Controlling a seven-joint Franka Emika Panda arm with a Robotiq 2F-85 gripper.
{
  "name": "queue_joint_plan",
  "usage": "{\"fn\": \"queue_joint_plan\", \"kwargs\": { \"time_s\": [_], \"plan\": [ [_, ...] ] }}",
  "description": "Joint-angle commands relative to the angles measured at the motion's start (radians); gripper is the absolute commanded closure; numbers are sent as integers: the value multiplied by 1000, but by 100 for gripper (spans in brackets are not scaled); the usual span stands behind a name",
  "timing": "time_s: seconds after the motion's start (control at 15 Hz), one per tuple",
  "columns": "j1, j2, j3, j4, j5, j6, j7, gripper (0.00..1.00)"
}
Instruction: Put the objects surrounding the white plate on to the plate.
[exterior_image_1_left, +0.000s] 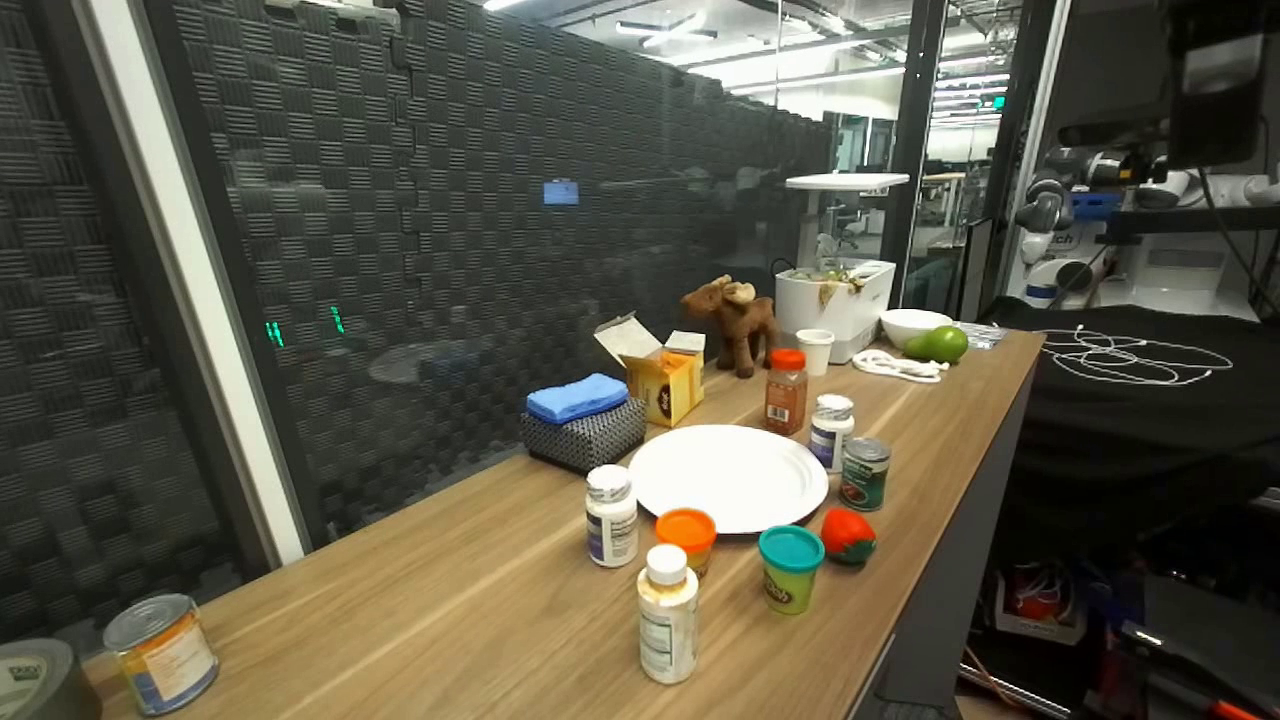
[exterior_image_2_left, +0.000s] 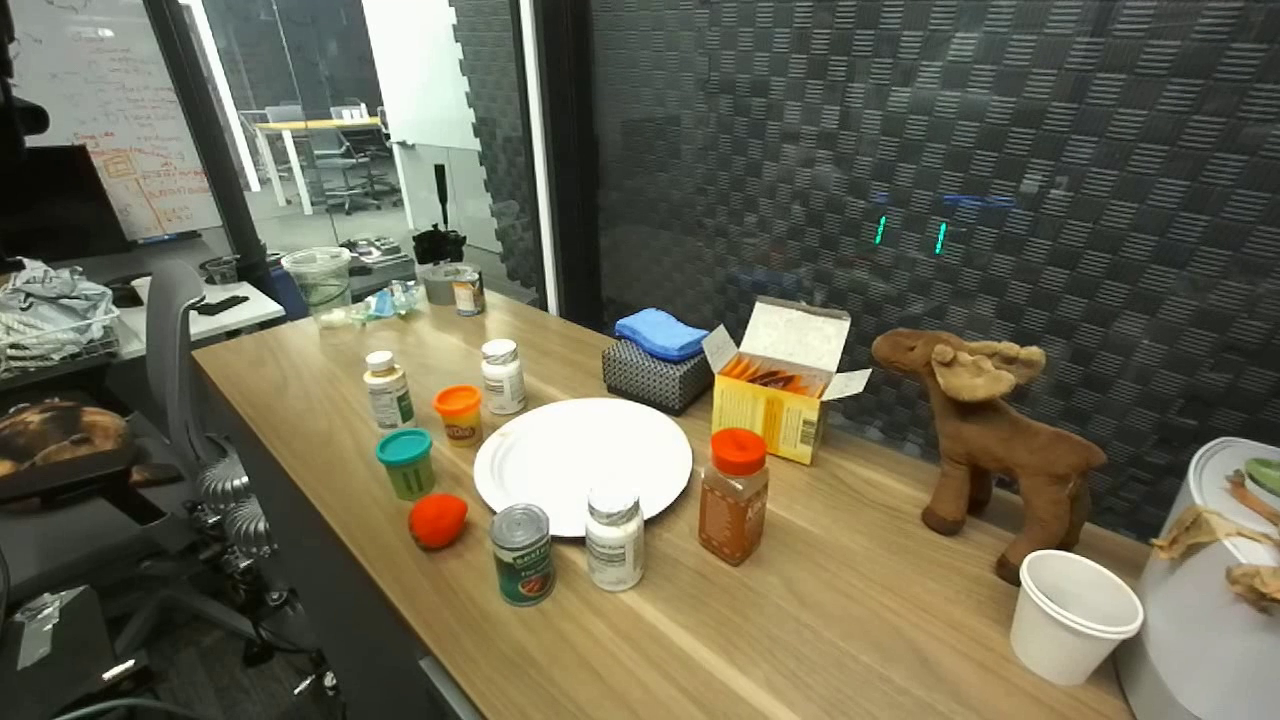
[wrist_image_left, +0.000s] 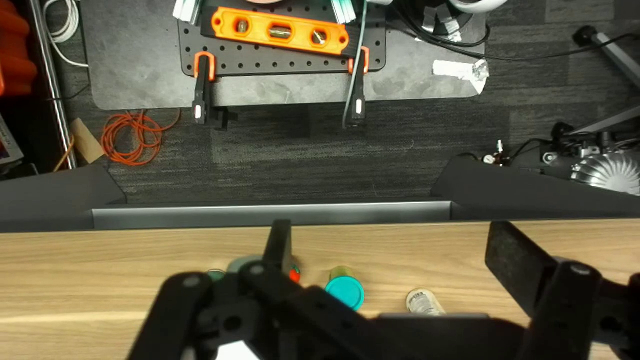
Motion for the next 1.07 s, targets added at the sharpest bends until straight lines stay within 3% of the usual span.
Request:
{"fn": "queue_joint_plan", "kwargs": {
  "time_s": [0.0, 0.13, 0.27, 0.67, 0.8, 1.0],
  "plan": [
    [-4, 0, 3, 2, 1, -2, -2, 0],
    [-5, 20, 11, 7, -5, 24, 1, 0],
    [-19, 67, 36, 8, -3, 178, 46, 0],
    [-42, 410, 84, 94, -65, 540, 191, 0],
    [-49, 540, 67, 170, -112, 550, 222, 0],
    [-40, 709, 26, 318, -148, 447, 226, 0]
  ]
}}
